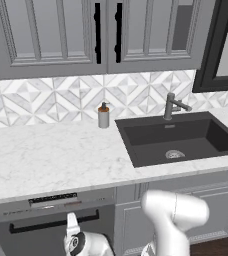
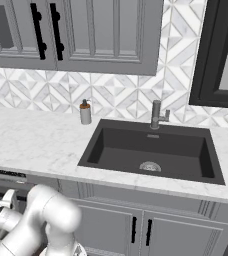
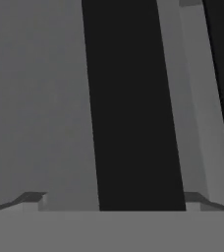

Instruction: Pick up the cup and bowl from the counter, place them in the dishwasher, and close the dishwasher door.

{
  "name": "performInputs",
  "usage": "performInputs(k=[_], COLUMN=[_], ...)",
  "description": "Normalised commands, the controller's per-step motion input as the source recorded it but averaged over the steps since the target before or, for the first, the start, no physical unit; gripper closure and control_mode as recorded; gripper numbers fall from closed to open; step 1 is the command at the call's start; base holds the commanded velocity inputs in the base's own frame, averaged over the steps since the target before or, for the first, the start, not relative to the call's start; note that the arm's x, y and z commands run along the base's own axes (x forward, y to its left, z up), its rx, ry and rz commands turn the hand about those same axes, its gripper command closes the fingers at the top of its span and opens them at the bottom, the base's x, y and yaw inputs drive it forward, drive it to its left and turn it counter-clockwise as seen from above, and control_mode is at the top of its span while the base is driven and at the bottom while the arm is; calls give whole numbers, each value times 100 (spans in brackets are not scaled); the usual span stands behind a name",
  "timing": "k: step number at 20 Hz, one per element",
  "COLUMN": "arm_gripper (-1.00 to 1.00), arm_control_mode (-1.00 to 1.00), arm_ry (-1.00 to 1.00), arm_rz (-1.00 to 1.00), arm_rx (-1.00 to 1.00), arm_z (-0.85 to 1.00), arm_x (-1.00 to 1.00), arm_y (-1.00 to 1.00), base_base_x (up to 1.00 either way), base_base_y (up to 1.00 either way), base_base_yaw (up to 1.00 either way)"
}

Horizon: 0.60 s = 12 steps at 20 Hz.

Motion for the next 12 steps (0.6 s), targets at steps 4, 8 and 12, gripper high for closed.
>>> performInputs(k=[4,8,12], arm_gripper=[-100,-100,-100], arm_control_mode=[-100,-100,-100], arm_ry=[1,0,-1], arm_rz=[0,0,0], arm_rx=[-6,-5,-1], arm_z=[-3,-13,-16], arm_x=[65,74,78], arm_y=[1,0,-4], base_base_x=[0,0,0], base_base_y=[0,0,0], base_base_yaw=[0,0,0])
